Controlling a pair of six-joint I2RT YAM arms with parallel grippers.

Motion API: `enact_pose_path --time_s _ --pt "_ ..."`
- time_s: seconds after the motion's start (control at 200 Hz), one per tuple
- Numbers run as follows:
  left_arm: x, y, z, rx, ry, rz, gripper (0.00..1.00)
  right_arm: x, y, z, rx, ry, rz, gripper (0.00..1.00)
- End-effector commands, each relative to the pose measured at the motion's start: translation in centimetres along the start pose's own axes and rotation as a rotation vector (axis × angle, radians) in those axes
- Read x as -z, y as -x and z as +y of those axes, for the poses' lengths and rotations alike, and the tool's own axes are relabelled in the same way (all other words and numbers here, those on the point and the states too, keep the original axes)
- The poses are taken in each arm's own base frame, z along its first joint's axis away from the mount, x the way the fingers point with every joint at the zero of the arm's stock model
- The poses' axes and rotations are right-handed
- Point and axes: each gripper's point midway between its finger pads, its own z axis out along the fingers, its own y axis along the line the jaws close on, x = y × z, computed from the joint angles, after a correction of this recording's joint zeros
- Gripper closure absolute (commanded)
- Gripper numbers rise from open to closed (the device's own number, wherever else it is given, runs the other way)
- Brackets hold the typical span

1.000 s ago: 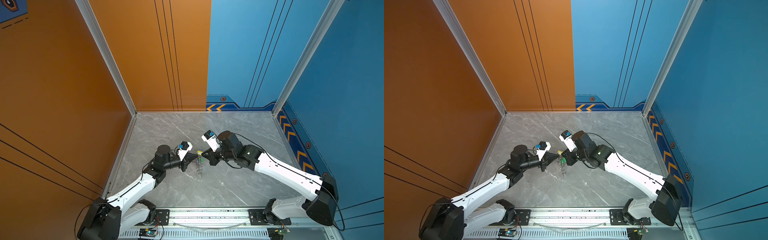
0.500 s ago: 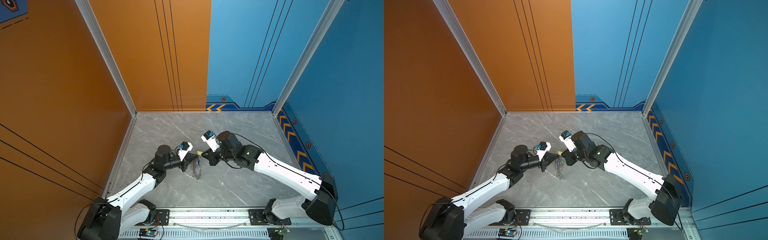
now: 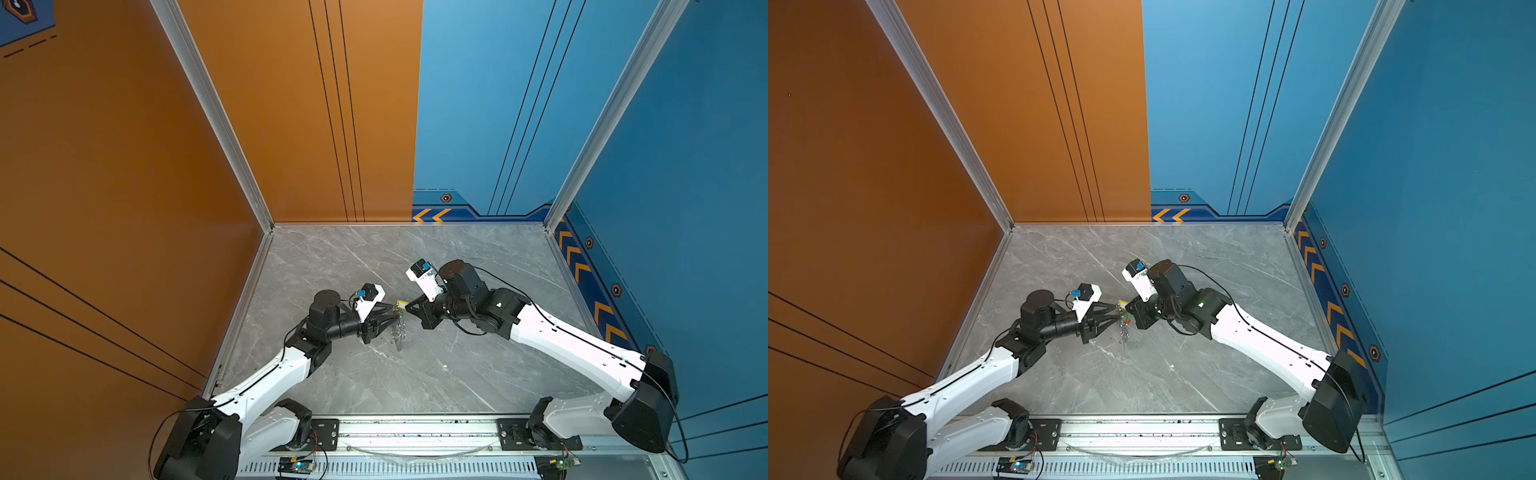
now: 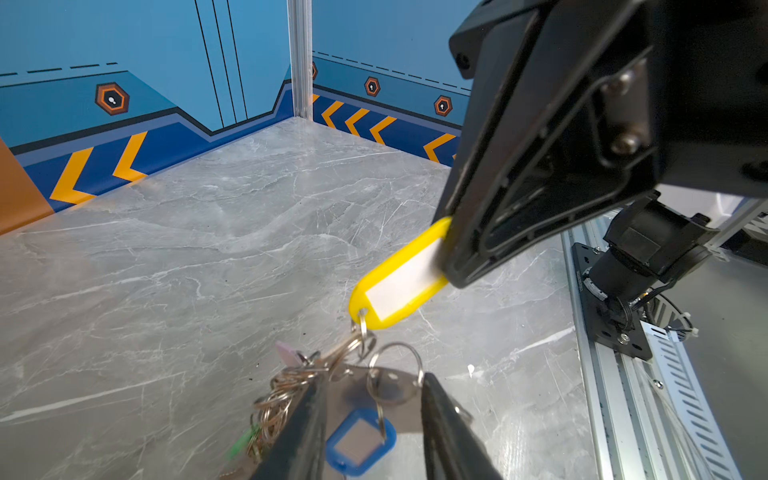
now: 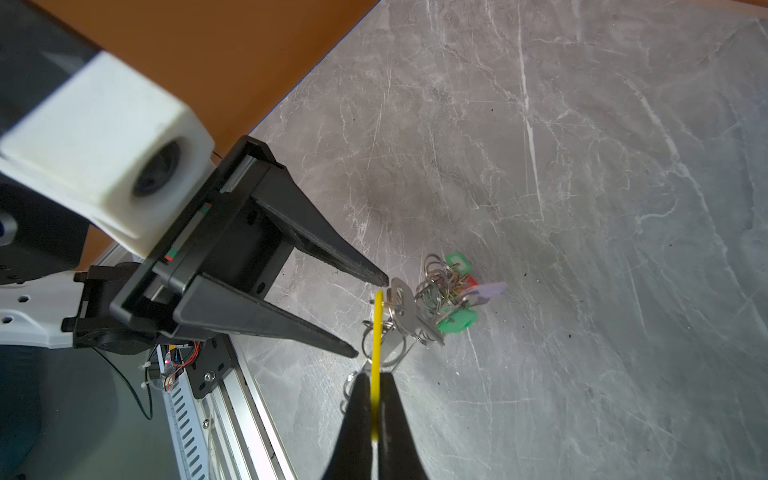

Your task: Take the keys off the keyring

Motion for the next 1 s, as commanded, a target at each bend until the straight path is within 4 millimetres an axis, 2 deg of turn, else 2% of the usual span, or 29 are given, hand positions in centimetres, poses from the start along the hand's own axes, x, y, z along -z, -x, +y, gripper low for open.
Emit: enact_pose_path --time_s 0.0,0.265,0.581,0.701,0.881,0.996 --pt "0.7 0.4 -0.7 -0.034 -0.043 -0.02 0.6 1.3 0.7 1.4 0.047 0.084 -0.038 1.0" --pt "1.5 -0.4 -1.4 -0.112 -0.065 -0.027 0.57 2.1 0.1 1.8 0.076 0.163 -0.011 1.0" --pt "0.6 -0.2 -1.2 -0.078 -0.126 -0.01 0.59 2.0 0.1 2.3 0.08 0.178 -0.002 1.0" --pt "0.4 -0.2 -1.1 -0.073 -0.136 -0.008 0.63 2.0 0.1 2.4 0.08 0.18 -0.001 1.0" --pt "0.1 0.0 -1.1 -0.064 -0.147 -0.004 0.64 1.8 -0.1 2.7 0.081 0.2 0.012 1.0" --pt "-0.1 0.0 -1.0 -0.056 -0.15 -0.002 0.74 1.8 0.1 2.6 0.085 0.191 0.007 1.0"
